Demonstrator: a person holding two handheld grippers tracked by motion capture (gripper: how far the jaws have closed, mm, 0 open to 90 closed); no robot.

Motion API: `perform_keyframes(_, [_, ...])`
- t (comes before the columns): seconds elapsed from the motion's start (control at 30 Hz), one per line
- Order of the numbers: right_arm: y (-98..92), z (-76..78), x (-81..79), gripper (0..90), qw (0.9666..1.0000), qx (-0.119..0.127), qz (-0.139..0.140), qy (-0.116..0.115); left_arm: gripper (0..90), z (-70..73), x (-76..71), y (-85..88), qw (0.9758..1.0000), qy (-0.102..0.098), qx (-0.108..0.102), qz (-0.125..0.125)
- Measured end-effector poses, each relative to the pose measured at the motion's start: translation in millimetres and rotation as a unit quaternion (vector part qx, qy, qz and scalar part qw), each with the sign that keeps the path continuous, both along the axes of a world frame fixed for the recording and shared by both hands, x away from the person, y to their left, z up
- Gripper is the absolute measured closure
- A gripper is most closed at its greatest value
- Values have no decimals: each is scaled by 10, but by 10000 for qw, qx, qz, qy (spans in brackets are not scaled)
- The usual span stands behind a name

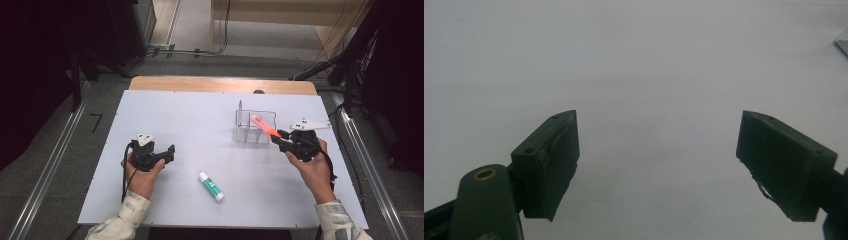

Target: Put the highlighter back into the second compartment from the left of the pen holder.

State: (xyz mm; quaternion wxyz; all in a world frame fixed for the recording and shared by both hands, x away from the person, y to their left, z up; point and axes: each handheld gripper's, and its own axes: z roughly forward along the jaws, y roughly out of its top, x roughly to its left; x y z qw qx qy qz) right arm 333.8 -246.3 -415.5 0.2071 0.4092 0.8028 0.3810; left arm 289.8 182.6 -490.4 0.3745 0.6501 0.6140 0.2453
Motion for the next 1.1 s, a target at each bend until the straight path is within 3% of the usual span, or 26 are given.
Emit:
perform_keyframes(0.7, [172, 178, 201, 647, 9999, 5, 48, -112, 178, -4, 5, -1, 10000, 0, -5, -12])
perform_keyframes(0.8, [193, 166, 230, 588, 9999, 103, 76, -42, 178, -4, 6, 3, 10000, 4, -17, -1])
perform_keyframes(1.1, [206, 145, 237, 526, 9999, 125, 44, 11, 178, -3, 4, 6, 10000, 0, -14, 5])
